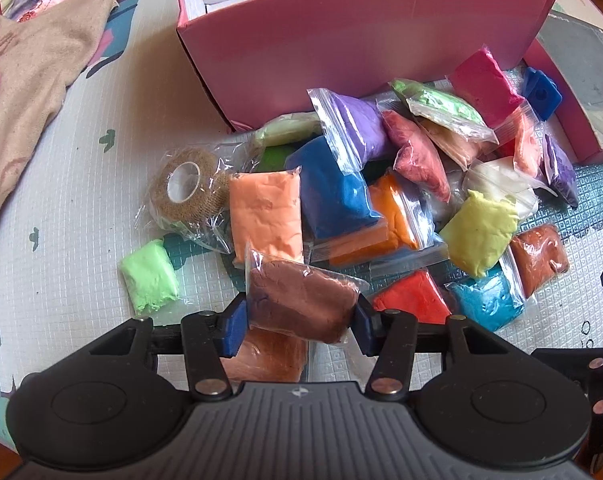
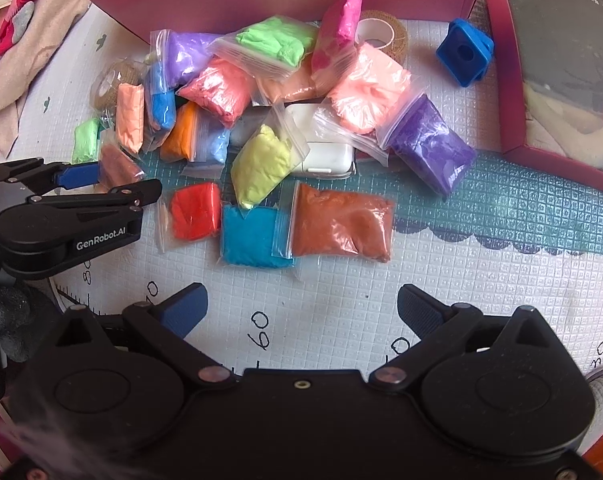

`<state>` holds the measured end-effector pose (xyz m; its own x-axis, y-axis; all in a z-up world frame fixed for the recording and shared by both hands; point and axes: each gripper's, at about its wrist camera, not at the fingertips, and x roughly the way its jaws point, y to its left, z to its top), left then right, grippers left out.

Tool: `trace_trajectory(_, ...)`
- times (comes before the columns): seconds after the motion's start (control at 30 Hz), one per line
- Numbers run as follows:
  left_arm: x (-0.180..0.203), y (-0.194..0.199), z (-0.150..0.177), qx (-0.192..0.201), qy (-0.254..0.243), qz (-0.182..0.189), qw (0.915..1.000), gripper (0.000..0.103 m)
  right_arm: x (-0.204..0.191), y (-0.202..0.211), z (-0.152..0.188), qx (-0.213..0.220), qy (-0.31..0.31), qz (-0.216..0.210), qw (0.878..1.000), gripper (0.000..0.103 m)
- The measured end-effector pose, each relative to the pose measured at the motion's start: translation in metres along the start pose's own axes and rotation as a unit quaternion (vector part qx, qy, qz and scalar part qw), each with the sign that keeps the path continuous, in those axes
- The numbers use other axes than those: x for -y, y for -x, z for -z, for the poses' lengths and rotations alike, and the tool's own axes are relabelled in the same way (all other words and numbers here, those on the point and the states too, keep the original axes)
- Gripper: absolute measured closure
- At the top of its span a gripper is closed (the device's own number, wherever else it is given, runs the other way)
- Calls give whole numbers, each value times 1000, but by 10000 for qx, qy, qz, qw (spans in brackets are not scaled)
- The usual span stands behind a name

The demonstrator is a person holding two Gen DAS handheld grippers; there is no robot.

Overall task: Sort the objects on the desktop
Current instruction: 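Lift the brown bag with the left tool while the right tool approaches the rust-orange bag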

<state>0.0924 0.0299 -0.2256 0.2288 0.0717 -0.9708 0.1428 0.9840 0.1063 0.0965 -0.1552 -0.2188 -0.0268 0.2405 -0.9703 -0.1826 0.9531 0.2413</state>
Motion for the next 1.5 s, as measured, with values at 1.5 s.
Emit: trace_trajectory(1.5, 17, 132, -113, 2065, 221, 962, 9735, 52, 13, -16, -7, 831, -154, -73, 9964, 2)
